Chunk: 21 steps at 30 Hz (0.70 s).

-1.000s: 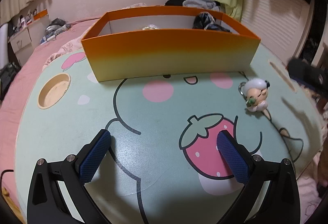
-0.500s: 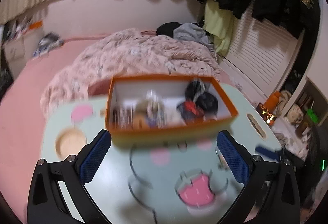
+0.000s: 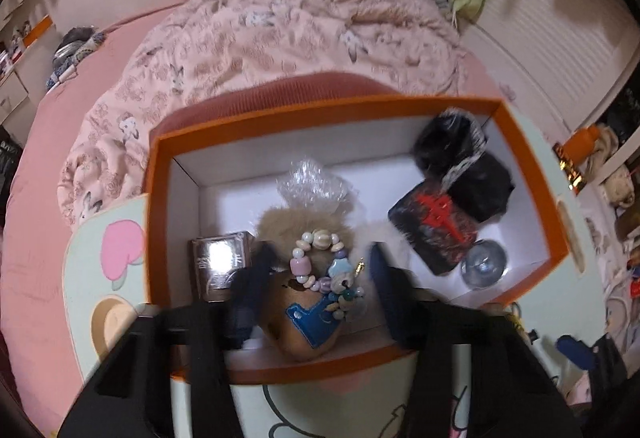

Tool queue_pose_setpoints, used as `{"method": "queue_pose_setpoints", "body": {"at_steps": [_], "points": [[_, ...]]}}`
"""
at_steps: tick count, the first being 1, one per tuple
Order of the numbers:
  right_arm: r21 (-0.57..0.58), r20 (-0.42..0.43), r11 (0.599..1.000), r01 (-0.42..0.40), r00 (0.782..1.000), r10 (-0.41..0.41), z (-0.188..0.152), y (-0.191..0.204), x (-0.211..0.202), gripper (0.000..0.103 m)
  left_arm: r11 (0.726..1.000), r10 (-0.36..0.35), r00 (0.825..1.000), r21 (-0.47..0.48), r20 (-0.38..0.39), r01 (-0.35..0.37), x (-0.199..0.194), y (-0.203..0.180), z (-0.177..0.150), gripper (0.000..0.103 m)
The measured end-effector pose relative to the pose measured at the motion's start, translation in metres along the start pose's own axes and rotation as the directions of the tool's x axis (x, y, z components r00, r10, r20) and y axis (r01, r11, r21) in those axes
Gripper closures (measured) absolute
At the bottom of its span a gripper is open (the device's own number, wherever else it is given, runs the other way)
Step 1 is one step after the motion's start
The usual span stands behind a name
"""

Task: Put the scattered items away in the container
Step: 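Reach the left gripper into the box and grasp the bead bracelet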

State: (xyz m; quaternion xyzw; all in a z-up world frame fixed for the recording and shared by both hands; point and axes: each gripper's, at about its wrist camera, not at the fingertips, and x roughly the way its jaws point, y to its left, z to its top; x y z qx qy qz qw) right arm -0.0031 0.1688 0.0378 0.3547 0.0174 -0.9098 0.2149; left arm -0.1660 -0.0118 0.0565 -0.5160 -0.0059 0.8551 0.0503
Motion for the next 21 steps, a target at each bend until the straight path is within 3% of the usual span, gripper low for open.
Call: {"method": "queue_pose_setpoints", "body": {"at_steps": [4,11,16,19,21], "points": [[0.004,-0.002,1.000,0.003,1.000,-0.003,0.001,0.001,0.000,0.027,0.998,-0.058,0.998,-0.003,0.029,0.058,-0.009,0.002,-0.003,0.093],[0.004,-0.011,1.000,0.002,1.000,-0.002,0.002,0.001,0.002,0.027,0.993,-0.119,0.985,-0.005,0.128,0.121,-0.051,0.008,-0.001,0.093],[0.013,-0.018,1.000,0.000,1.000,0.000,0.002,0.000,0.004,0.027,0.975,-0.214,0.947,0.001,0.240,0.220,-0.096,0.011,-0.009,0.093],[0.016,-0.025,1.000,-0.002,1.000,0.002,0.001,0.001,0.005,0.027,0.966,-0.253,0.920,0.034,0.298,0.255,-0.124,0.004,-0.020,0.093],[0.015,-0.029,1.000,-0.002,1.000,0.003,0.002,0.001,0.006,0.027,0.963,-0.265,0.912,0.047,0.315,0.264,-0.135,0.001,-0.024,0.093]]}}
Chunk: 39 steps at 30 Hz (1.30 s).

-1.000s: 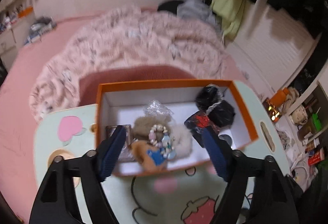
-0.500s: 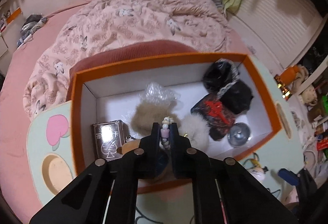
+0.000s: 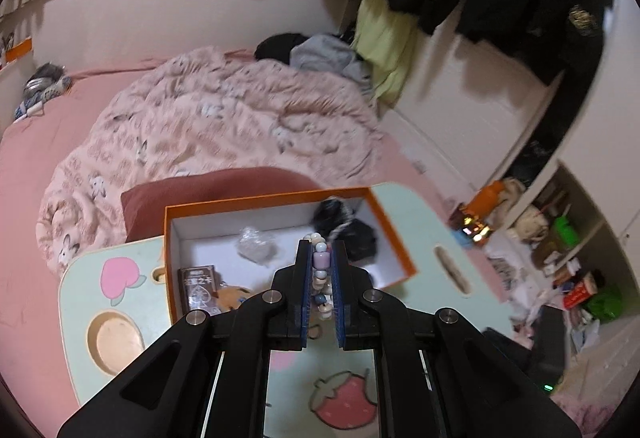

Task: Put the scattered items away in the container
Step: 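Reach the left gripper into the box and grasp the bead bracelet, then lift the bracelet out with the left gripper and release it on the table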

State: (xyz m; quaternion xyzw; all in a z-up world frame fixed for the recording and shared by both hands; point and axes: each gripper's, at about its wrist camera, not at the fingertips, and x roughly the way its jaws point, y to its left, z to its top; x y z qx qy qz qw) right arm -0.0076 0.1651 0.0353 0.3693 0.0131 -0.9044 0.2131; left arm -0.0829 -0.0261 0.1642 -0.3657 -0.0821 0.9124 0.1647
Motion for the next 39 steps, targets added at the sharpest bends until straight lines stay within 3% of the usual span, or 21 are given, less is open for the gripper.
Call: {"method": "queue_pose_setpoints", "body": {"at_steps": [2,5,7,9,10,12,15,18,27,37,38,39], "points": [[-0.001,-0.004,1.000,-0.001,1.000,0.001,0.000,0.000,0.001,0.027,0.998,0.043,0.999,0.033,0.022,-0.044,-0.003,-0.006,0.001,0.093],[0.002,-0.011,1.000,-0.003,1.000,0.003,0.000,0.000,0.003,0.027,0.979,0.182,0.983,0.093,0.014,-0.182,0.016,-0.009,0.008,0.093],[0.003,-0.012,1.000,-0.003,1.000,0.003,0.000,-0.001,0.003,0.027,0.992,0.120,0.992,0.035,-0.048,-0.119,0.036,0.005,0.015,0.093],[0.003,-0.010,1.000,-0.003,1.000,0.003,0.000,-0.001,0.002,0.027,0.998,0.016,0.999,-0.054,-0.037,-0.018,0.045,0.019,0.019,0.093],[0.004,-0.009,1.000,-0.003,1.000,0.003,0.000,-0.002,0.002,0.027,0.998,0.044,0.999,-0.035,-0.021,-0.044,0.047,0.018,0.020,0.093],[0.006,-0.012,1.000,-0.004,1.000,0.004,0.000,-0.002,0.003,0.027,0.983,0.178,0.984,0.039,-0.017,-0.177,0.054,0.011,0.018,0.093],[0.009,-0.013,1.000,-0.005,1.000,0.005,0.000,-0.003,0.002,0.027,0.999,0.014,1.000,-0.042,-0.026,-0.015,0.050,0.016,0.017,0.093],[0.008,-0.015,1.000,-0.006,1.000,0.006,0.000,-0.002,0.003,0.027,0.994,0.106,0.994,0.018,-0.002,-0.106,0.039,0.005,0.008,0.093],[0.020,-0.016,1.000,-0.003,1.000,0.003,0.000,-0.004,0.003,0.027,0.998,-0.064,0.997,-0.009,0.038,0.064,0.002,-0.023,-0.057,0.093],[0.024,-0.019,1.000,-0.005,1.000,0.005,-0.001,-0.006,0.003,0.027,0.999,0.023,0.998,-0.031,-0.059,-0.025,0.055,-0.022,-0.125,0.092],[0.024,-0.020,1.000,-0.005,1.000,0.005,-0.001,-0.006,0.003,0.027,0.998,0.047,0.997,-0.027,-0.067,-0.049,0.059,-0.022,-0.129,0.089],[0.025,-0.020,1.000,-0.004,1.000,0.005,-0.001,-0.006,0.003,0.027,0.997,0.071,0.995,-0.021,-0.075,-0.073,0.062,-0.022,-0.133,0.075]]}}
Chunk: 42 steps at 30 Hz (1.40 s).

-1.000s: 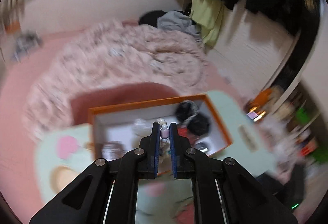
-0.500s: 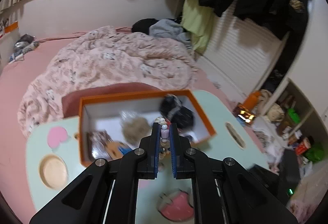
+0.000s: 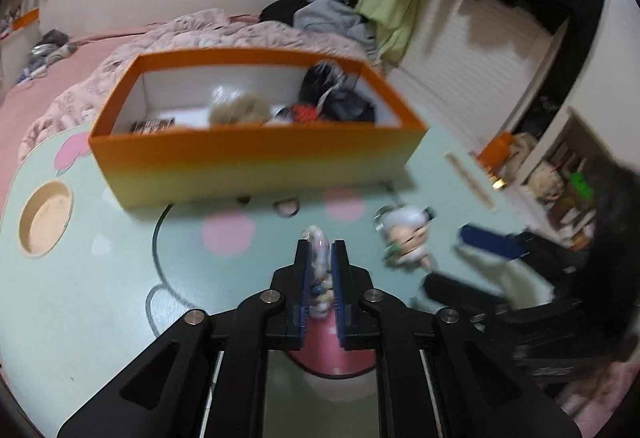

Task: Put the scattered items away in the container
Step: 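Lift the bracelet out with the left gripper and release it on the table, then reach the right gripper into the box and grasp the brown fur ball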

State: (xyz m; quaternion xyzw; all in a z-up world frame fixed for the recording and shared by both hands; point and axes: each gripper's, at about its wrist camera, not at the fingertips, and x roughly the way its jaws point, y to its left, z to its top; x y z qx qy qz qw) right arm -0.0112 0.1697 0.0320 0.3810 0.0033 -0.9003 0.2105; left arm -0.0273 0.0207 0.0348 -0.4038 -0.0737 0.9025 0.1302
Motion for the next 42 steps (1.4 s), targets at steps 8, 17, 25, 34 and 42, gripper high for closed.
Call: {"method": "queue_pose_setpoints", "body": {"at_steps": [8,17,25,34,42], "points": [[-0.001,0.003,1.000,0.003,1.000,-0.003,-0.001,0.000,-0.001,0.027,0.995,0.050,0.989,-0.087,0.138,-0.038,-0.025,0.012,-0.018,0.025],[-0.003,0.011,1.000,0.019,1.000,-0.019,0.000,0.000,-0.004,0.027,0.990,0.098,0.979,-0.120,0.176,-0.077,-0.045,0.034,-0.032,0.025],[-0.004,0.024,0.999,-0.040,0.999,0.040,0.018,0.004,-0.015,0.027,0.979,0.170,0.969,-0.145,0.178,-0.145,-0.057,0.057,-0.037,0.025],[0.093,-0.081,0.983,-0.160,0.983,0.168,0.139,0.001,0.007,0.027,0.979,0.143,0.971,-0.168,0.191,-0.111,-0.063,0.070,-0.042,0.025],[0.158,-0.376,0.982,-0.101,0.914,0.154,0.181,0.025,0.131,0.039,0.980,0.129,0.972,-0.176,0.196,-0.095,-0.066,0.072,-0.045,0.025]]}}
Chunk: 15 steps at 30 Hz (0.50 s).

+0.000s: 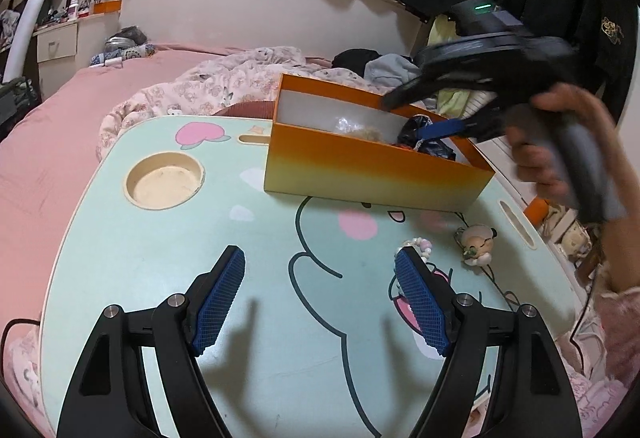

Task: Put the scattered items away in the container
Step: 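Reach the right gripper into the box and grasp the brown fur ball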

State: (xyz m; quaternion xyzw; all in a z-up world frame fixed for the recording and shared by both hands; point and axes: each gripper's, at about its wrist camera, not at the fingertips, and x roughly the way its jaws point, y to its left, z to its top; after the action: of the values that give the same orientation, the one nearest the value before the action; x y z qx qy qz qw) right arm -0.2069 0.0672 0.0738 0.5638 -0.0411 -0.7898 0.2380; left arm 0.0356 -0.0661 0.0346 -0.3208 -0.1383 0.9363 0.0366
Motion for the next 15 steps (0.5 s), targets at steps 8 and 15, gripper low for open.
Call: {"method": "queue_pose_setpoints", "body": {"at_steps": [8,15], "points": [[-0.164,-0.030,0.979,0.123,0.991,-0.130,0.012,0.025,0.031,0.040,1.000,-0.008,1.000,-0.021,0.006,0.008,-0.003,0.003,-0.001,0.025],[-0.261,-0.063,0.947,0.188,0.975,-0.212,0.009,0.026,0.058,0.064,1.000,-0.009,1.000,-0.022,0.000,0.009,-0.002,0.003,-0.002,0.025]]}}
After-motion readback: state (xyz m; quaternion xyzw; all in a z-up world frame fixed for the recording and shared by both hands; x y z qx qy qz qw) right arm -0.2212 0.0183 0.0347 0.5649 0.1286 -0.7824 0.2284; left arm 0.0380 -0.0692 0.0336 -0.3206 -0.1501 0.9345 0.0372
